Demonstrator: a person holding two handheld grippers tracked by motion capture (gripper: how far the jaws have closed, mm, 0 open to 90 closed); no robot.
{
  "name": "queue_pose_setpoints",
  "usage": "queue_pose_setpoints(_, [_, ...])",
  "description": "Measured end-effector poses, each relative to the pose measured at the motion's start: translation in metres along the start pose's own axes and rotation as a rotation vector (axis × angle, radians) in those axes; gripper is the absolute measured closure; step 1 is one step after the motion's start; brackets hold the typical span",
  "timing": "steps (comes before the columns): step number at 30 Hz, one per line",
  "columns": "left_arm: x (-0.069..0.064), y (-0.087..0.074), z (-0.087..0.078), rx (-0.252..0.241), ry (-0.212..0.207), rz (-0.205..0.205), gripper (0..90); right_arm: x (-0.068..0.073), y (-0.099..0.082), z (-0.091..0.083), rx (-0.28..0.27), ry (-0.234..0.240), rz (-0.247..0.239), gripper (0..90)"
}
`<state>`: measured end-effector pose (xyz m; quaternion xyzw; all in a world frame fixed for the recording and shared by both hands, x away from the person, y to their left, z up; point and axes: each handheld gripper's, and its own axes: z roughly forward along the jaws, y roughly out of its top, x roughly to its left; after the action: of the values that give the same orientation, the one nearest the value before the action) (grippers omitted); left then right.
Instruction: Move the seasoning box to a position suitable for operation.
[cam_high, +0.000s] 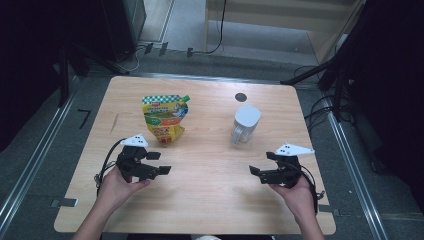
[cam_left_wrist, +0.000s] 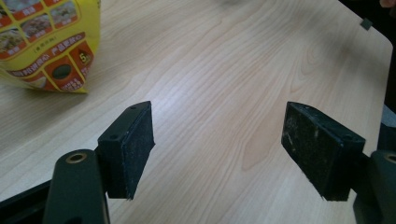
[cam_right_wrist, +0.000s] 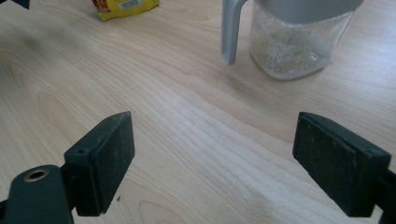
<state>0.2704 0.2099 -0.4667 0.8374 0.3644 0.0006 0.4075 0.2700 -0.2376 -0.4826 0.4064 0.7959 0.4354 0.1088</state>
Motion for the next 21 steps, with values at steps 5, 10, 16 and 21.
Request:
queue_pose_setpoints(5, [-0.0021, -0.0019, -0.0031, 0.002, -0.004, 0.026, 28.1, 0.0032, 0.0027, 0.0032, 0.005, 0.011, -0.016, 13.2])
queue_pose_setpoints(10, [-0.0042, -0.0020, -0.0055, -0.005, 0.006, 0.068, 32.2, 0.0072, 0.0050, 0.0061, 0.005, 0.023, -0.034, 13.3])
queue_pose_setpoints(16, [-0.0040, -0.0011, -0.0089, -0.014, 0.028, 0.070, 32.9, 0.0084, 0.0067, 0.0068, -0.004, 0.025, -0.026, 13.4])
queue_pose_setpoints(21, [-0.0043, -0.0009, -0.0102, -0.012, 0.040, 0.071, 32.7, 0.0077, 0.0076, 0.0066, -0.014, 0.027, -0.016, 13.5])
